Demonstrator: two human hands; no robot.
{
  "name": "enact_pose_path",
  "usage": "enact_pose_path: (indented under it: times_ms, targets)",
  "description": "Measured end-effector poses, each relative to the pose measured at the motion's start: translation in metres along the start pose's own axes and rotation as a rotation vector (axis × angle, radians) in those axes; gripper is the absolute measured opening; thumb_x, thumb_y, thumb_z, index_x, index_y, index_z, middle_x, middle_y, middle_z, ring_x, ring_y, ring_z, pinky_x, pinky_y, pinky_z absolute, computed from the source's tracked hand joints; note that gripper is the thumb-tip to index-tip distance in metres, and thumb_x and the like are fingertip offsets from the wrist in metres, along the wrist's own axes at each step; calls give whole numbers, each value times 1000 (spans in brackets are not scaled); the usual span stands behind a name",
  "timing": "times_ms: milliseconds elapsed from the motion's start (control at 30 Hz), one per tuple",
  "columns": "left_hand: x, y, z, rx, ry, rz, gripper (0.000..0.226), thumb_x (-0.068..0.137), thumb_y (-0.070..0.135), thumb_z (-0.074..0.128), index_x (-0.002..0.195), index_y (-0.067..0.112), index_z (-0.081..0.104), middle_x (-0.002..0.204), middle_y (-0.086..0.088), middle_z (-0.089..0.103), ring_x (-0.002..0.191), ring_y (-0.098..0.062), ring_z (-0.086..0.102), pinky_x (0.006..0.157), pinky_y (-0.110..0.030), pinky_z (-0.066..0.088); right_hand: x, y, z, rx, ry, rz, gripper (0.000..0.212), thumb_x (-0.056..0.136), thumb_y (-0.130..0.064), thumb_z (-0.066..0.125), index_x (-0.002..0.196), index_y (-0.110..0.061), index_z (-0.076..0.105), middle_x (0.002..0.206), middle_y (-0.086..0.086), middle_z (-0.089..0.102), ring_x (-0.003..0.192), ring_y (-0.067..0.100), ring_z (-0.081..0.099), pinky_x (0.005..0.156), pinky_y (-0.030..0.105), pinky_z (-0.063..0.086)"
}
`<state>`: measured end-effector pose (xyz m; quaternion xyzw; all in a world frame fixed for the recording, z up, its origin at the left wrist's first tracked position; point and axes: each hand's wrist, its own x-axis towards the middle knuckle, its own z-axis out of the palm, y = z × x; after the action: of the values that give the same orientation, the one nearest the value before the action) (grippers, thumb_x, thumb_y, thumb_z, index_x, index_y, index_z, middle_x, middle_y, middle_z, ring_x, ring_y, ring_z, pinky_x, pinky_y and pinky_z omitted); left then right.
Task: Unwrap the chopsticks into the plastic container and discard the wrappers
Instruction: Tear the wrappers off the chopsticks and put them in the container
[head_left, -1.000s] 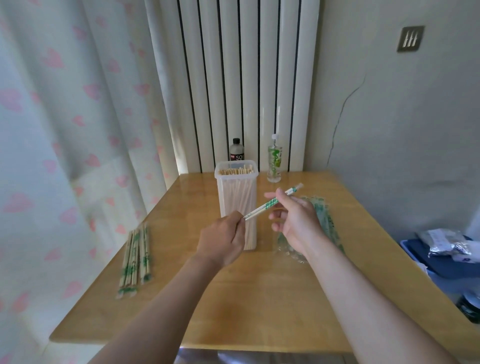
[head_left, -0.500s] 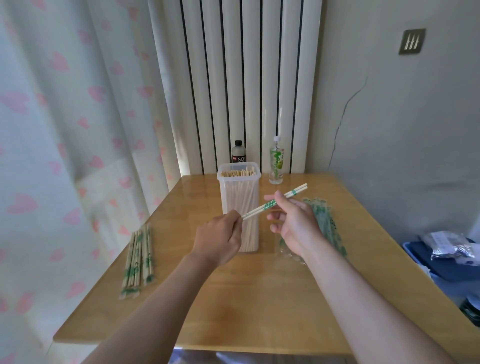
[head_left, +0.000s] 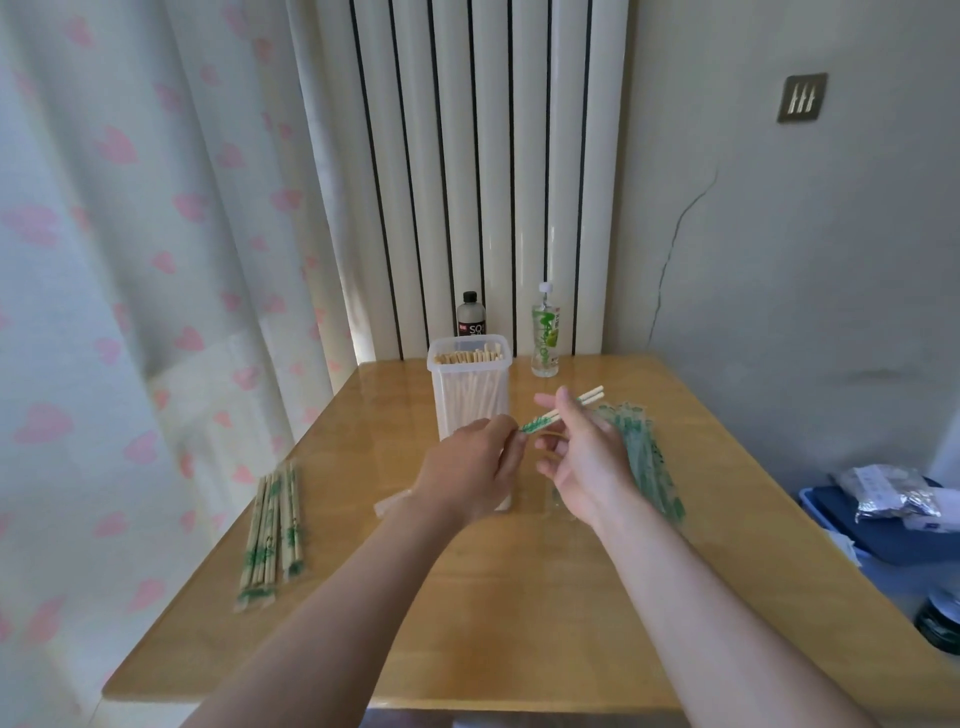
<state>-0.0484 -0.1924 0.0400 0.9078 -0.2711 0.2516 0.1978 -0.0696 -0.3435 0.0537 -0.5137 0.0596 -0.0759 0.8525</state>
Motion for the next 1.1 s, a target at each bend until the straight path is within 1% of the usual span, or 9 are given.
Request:
enact_pose_path:
  times_ms: [67, 133, 200, 333, 567, 667, 833, 967, 1100]
  targets:
    - [-1, -5, 1, 36, 8, 19, 35, 104, 44, 36, 101, 18, 59, 81, 4, 59, 69, -21, 55, 55, -37, 46, 0, -7, -10, 12, 13, -31, 32, 103, -35, 58, 106, -10, 78, 77, 3, 64, 63, 15, 58, 52, 28, 42]
    - [-3, -7, 0, 40, 21, 55, 45, 101, 51, 28, 100, 20, 60, 77, 7, 56, 65, -19, 51, 53, -36, 46, -2, -10, -19, -18, 11, -54, 33, 103, -33, 57, 106, -7, 77, 79, 3, 64, 65, 14, 58, 52, 29, 42]
    - [-2, -6, -2, 73, 49, 86, 51, 99, 54, 22, 99, 22, 62, 77, 8, 58, 63, -19, 53, 51, -35, 47, -5, -9, -24, -14, 14, -62, 33, 103, -32, 57, 106, -5, 76, 79, 3, 65, 66, 15, 59, 52, 29, 44]
    - [-1, -4, -7, 210, 82, 131, 49, 101, 51, 23, 101, 24, 64, 79, 8, 62, 61, -20, 58, 47, -32, 47, -8, -7, -25, 58, 74, -57, 33, 105, -30, 56, 103, -4, 77, 80, 5, 65, 67, 16, 60, 54, 30, 46]
    - [-5, 0, -13, 258, 107, 179, 45, 102, 49, 26, 98, 24, 63, 75, 8, 59, 57, -21, 56, 43, -27, 39, -17, -5, -20, 144, 118, -45, 34, 105, -29, 56, 106, -3, 77, 86, 8, 65, 68, 17, 59, 55, 29, 46]
    - [-6, 1, -17, 271, 90, 178, 50, 100, 51, 21, 99, 23, 63, 75, 7, 59, 58, -21, 56, 45, -28, 41, -19, -5, -22, 158, 99, -43, 34, 105, -30, 55, 107, -3, 77, 89, 10, 64, 69, 17, 58, 55, 29, 46]
    - [-7, 2, -21, 289, 83, 159, 49, 100, 51, 21, 95, 24, 61, 73, 8, 57, 58, -20, 55, 46, -30, 45, -22, -9, -25, 192, 107, -38, 37, 107, -33, 50, 110, -6, 76, 94, 11, 65, 68, 17, 57, 56, 29, 46]
    - [-10, -4, -25, 286, 58, 134, 51, 97, 54, 18, 93, 25, 59, 72, 9, 56, 59, -20, 55, 48, -32, 47, -20, -14, -37, 148, 129, -61, 32, 105, -27, 54, 107, -4, 75, 87, 9, 64, 67, 17, 59, 57, 30, 47]
    - [-11, -4, -23, 252, 65, 127, 49, 96, 53, 20, 88, 24, 59, 69, 8, 55, 58, -21, 54, 47, -31, 45, -24, -10, -40, 101, 74, -57, 24, 102, -22, 60, 105, -3, 74, 80, 7, 64, 69, 19, 60, 56, 31, 47]
